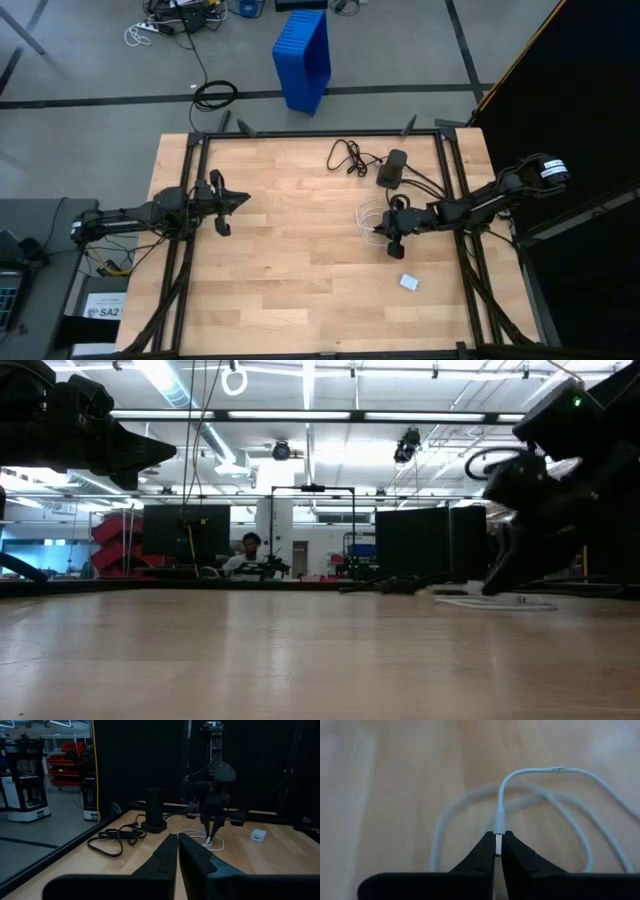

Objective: Insert USB
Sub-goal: Insert the white charger cable into the white charger adapter

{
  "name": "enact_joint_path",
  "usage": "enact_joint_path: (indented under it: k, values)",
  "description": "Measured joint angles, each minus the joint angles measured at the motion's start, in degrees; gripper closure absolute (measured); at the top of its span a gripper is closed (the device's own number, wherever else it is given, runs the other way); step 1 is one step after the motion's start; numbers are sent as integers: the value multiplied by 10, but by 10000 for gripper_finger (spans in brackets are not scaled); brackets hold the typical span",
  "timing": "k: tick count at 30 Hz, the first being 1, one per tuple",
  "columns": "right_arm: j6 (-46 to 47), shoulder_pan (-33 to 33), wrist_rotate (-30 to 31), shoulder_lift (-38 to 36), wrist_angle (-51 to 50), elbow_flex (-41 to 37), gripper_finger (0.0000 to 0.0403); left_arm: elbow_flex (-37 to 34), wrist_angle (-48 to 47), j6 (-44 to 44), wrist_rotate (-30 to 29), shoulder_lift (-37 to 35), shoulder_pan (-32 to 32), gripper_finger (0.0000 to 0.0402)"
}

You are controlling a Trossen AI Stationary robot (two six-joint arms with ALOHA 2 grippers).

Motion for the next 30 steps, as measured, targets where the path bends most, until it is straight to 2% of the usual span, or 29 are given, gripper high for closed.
enact_joint_path:
  k: [3,7,13,22,26,30]
  values:
    - [-11,23,0,0,3,28,402,0,0,0,0,0,0,401]
    - [-39,58,3,12,68,64,403,0,0,0,0,0,0,401]
    - [-95,96,-9,80,103,137,403,0,0,0,0,0,0,401]
    - [-97,72,-39,255,53,244,403,0,0,0,0,0,0,401]
    - [-82,53,-39,298,25,268,403,0,0,0,0,0,0,401]
    - [-66,39,-40,309,11,276,403,0,0,0,0,0,0,401]
